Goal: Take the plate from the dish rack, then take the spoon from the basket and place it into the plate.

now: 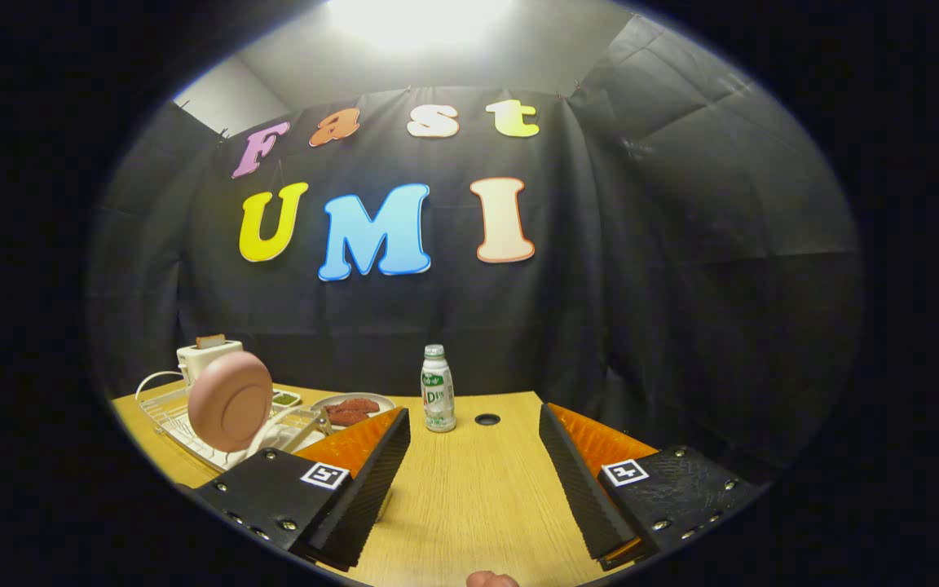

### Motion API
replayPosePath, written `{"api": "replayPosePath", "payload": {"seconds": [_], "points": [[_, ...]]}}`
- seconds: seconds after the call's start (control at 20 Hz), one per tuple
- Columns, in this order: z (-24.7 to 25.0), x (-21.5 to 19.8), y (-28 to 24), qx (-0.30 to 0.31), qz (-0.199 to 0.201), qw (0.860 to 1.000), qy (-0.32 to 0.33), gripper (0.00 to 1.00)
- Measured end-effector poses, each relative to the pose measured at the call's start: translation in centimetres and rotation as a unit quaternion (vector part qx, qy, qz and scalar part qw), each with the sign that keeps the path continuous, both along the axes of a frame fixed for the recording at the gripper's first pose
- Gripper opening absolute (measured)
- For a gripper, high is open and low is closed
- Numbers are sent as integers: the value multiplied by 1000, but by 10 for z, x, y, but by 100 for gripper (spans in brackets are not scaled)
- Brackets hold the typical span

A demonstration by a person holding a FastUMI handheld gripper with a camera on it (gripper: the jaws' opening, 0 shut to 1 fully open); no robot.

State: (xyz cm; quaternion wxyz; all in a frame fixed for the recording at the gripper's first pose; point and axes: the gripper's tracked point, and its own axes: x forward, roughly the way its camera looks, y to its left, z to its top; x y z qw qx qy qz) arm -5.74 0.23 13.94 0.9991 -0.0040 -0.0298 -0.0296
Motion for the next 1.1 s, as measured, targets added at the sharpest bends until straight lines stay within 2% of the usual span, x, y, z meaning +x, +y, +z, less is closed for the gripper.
{"api": "replayPosePath", "payload": {"seconds": [0.2,0.4,0.8,1.1], "points": [[69,-16,27,5,-4,1000,-13,97],[104,-19,55,1,-5,1000,-11,97],[131,-21,112,-17,14,1000,1,97],[128,-8,162,-27,37,997,66,97]]}}
